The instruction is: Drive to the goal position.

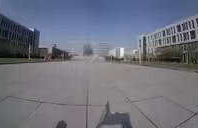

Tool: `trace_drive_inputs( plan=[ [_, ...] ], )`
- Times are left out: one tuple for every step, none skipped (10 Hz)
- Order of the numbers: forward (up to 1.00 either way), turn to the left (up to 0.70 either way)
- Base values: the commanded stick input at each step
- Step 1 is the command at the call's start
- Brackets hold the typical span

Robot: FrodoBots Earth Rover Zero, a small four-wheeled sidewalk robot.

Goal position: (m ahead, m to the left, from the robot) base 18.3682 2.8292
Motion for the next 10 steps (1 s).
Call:
trace_drive_inputs(
  plan=[
    [1.0,0.0],
    [1.0,0.01],
    [1.0,0.03],
    [1.0,0.0],
    [1.0,0.0],
    [1.0,0.0],
    [1.0,0.0],
    [1.0,0.0],
    [1.0,0.0],
    [1.0,0.0]
  ],
)
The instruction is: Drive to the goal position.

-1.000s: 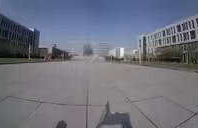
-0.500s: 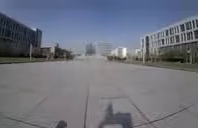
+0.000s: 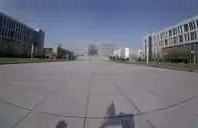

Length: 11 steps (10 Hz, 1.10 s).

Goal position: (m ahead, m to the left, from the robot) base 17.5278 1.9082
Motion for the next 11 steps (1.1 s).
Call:
trace_drive_inputs(
  plan=[
    [1.0,0.0],
    [1.0,0.0],
    [1.0,0.0],
    [1.0,0.0],
    [1.0,0.0],
    [1.0,0.0],
    [1.0,0.0],
    [1.0,0.0],
    [1.0,0.0],
    [1.0,0.0],
    [1.0,0.06]
  ],
)
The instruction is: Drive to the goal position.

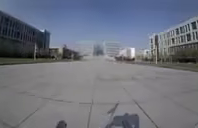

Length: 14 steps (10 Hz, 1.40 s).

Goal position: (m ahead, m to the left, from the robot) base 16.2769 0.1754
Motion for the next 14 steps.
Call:
trace_drive_inputs(
  plan=[
    [1.0,0.0],
    [1.0,0.0],
    [1.0,0.0],
    [1.0,0.0],
    [1.0,0.0],
    [1.0,0.0],
    [1.0,0.0],
    [1.0,0.0],
    [1.0,0.02],
    [1.0,0.01],
    [1.0,0.1],
    [1.0,-0.19],
    [1.0,-0.37],
    [1.0,-0.4]
  ],
)
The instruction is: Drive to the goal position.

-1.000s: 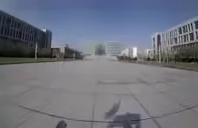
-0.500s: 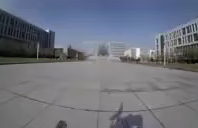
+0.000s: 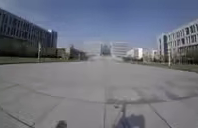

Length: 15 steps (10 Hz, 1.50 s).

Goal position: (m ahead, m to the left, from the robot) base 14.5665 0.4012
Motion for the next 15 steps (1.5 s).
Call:
trace_drive_inputs(
  plan=[
    [1.0,-0.25],
    [1.0,0.0],
    [1.0,0.0],
    [1.0,0.0],
    [1.0,0.0],
    [1.0,0.0],
    [1.0,0.0],
    [1.0,0.0],
    [1.0,0.0],
    [1.0,0.0],
    [1.0,0.0],
    [1.0,0.0],
    [1.0,0.0],
    [1.0,0.0],
    [1.0,0.0]
  ],
)
